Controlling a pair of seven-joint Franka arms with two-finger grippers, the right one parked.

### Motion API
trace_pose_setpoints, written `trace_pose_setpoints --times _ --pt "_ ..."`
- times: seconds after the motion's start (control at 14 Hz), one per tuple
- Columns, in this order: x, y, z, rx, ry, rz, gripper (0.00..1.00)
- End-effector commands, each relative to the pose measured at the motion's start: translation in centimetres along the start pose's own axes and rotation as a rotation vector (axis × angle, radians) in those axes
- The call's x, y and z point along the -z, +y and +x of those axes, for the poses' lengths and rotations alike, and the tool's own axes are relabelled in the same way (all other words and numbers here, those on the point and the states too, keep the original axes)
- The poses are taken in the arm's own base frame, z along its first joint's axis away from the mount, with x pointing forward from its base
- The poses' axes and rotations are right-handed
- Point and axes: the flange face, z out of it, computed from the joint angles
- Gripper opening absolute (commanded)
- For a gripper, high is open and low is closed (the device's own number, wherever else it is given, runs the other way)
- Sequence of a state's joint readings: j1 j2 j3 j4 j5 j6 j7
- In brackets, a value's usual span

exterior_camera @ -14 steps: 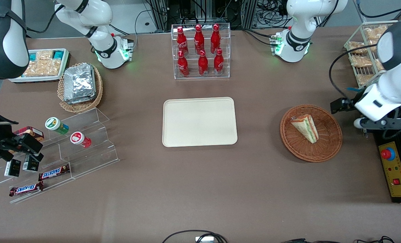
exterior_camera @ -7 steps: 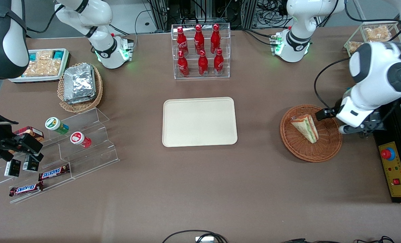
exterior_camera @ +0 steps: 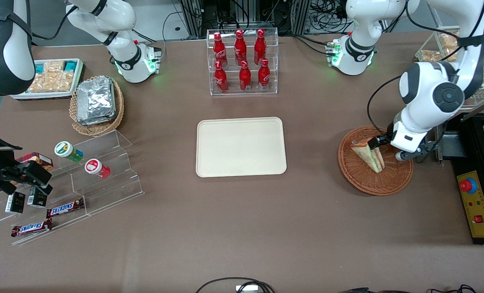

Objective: Place sandwich from basket to tray
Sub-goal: 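Lower the open left gripper over the sandwich in the wicker basket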

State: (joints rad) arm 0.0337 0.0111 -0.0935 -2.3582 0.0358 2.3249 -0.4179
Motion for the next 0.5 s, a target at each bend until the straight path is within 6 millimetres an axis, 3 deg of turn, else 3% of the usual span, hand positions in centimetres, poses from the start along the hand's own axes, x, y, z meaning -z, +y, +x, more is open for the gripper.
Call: trace_pose_setpoints --times 0.0,0.43 --pt "-2.4 -0.4 -2.2 0.039 0.041 -0.021 1.0" --pt "-7.0 -0.5 -2.7 0.061 0.061 -0.045 1.0"
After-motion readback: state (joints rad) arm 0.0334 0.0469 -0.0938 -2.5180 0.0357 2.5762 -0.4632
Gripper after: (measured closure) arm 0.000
